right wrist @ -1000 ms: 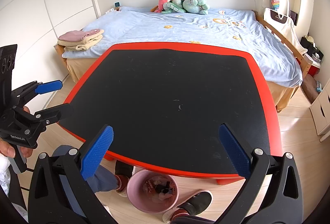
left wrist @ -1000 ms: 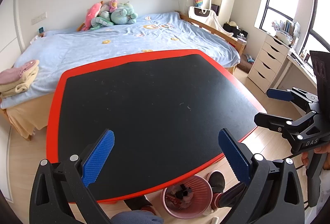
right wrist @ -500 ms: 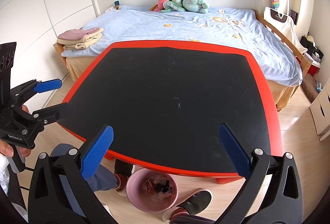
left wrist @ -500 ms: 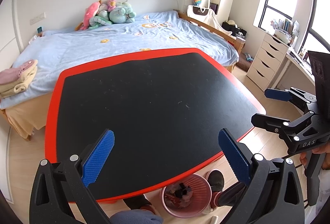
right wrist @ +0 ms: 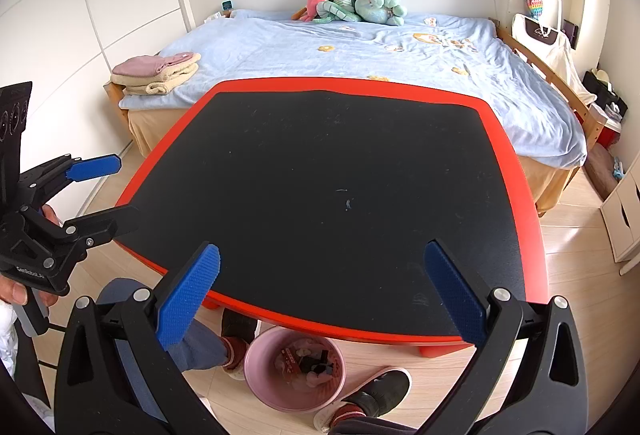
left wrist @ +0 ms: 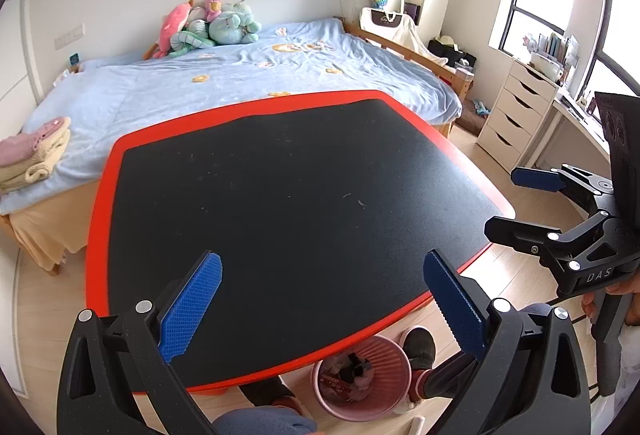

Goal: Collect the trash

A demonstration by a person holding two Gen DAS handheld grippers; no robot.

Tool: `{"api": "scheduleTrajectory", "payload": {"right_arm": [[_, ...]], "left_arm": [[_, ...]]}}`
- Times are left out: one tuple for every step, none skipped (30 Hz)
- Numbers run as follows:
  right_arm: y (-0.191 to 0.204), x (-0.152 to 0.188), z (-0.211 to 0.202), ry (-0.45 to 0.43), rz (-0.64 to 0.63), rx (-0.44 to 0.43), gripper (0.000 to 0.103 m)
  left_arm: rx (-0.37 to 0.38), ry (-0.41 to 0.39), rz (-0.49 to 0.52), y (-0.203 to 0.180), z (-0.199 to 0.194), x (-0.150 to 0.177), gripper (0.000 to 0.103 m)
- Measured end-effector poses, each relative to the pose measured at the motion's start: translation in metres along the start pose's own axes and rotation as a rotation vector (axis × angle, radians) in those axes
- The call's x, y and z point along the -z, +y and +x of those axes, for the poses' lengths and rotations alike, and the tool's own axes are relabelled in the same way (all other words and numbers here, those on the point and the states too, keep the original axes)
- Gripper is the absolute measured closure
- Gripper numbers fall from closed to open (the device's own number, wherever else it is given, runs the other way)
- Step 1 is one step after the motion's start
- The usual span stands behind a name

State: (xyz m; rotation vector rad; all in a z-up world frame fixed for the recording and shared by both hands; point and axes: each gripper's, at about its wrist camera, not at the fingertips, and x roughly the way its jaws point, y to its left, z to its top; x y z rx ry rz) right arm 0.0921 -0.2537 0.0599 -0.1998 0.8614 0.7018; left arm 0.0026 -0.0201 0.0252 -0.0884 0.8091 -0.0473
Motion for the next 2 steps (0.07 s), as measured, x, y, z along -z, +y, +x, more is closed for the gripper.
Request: {"api": "scheduleTrajectory", "payload": {"right_arm": [[-0.0004, 0.0006, 0.0006, 0.001, 0.0, -0.001, 0.003], [0.0003, 0.0013, 0.0012, 0.002, 0.0, -0.002, 0.003]], "left_arm": [[-0.002, 0.001, 0.001, -0.0005, 0.0007, 0.0005, 0.006], [-0.003, 0.001, 0.0, 0.0, 0.0009, 0.0002, 0.006]]}}
